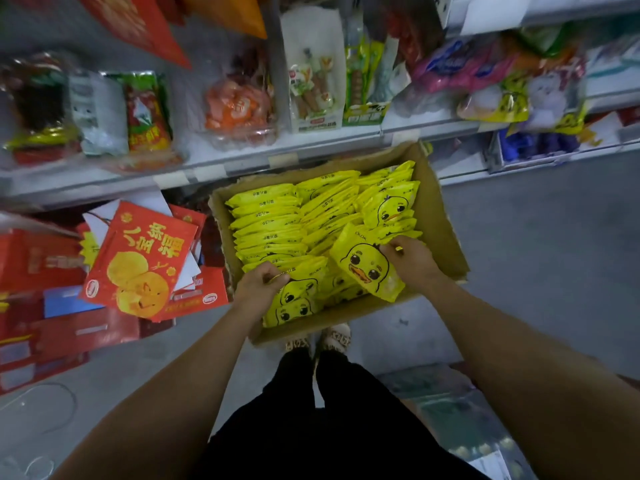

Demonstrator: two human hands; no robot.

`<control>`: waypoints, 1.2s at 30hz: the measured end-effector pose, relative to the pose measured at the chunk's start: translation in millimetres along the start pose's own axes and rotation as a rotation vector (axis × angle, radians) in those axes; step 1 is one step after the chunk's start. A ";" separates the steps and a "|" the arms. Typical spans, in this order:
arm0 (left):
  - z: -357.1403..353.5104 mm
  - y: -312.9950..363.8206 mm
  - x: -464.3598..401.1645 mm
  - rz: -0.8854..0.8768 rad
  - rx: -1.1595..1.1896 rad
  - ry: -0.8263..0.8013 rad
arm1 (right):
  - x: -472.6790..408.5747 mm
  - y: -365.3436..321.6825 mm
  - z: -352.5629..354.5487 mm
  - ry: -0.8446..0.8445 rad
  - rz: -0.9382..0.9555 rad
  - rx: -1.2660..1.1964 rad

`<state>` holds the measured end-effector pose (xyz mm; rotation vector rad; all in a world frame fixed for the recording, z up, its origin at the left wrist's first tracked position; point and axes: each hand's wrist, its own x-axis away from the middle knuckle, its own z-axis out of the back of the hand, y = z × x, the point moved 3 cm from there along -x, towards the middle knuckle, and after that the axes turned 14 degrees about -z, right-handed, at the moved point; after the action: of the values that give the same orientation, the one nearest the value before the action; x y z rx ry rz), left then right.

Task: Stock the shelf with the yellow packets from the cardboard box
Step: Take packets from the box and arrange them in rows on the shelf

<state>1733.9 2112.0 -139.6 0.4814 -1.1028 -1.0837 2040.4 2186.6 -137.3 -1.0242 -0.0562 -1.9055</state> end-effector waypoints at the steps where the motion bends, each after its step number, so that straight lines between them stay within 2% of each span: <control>1: 5.1 9.0 -1.7 -0.022 0.019 -0.010 | 5.4 -1.8 6.8 0.022 -0.023 -0.060; 7: 16.5 68.7 -18.4 -0.113 0.195 -0.012 | 40.2 -5.6 42.8 0.074 -0.168 -0.524; 10: 13.6 93.6 -29.0 -0.149 0.184 0.012 | 51.4 -5.9 56.0 0.010 -0.275 -0.746; 12: 8.6 110.5 -36.5 -0.158 0.217 0.024 | 52.7 -8.3 69.0 -0.025 -0.276 -0.809; 17: -14.7 157.0 -48.8 -0.070 0.421 -0.067 | 52.2 -15.3 113.4 -0.085 -0.171 -0.916; 21: -45.0 208.7 -58.5 -0.117 0.464 -0.131 | 30.4 -8.5 163.2 -0.140 -0.063 -0.963; 24: -66.3 247.9 -67.8 -0.198 0.488 -0.105 | 13.1 -3.0 203.3 -0.170 0.000 -0.991; 30: -138.4 363.4 -92.4 -0.331 0.462 0.033 | -39.3 24.9 339.9 -0.275 0.210 -0.995; 36: -195.0 490.7 -103.5 -0.415 0.485 0.104 | -70.7 40.2 470.9 -0.259 0.304 -0.993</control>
<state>2126.5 2382.7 109.6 1.1792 -1.2032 -1.1265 2381.1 2416.0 106.9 -1.7925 0.9237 -1.4746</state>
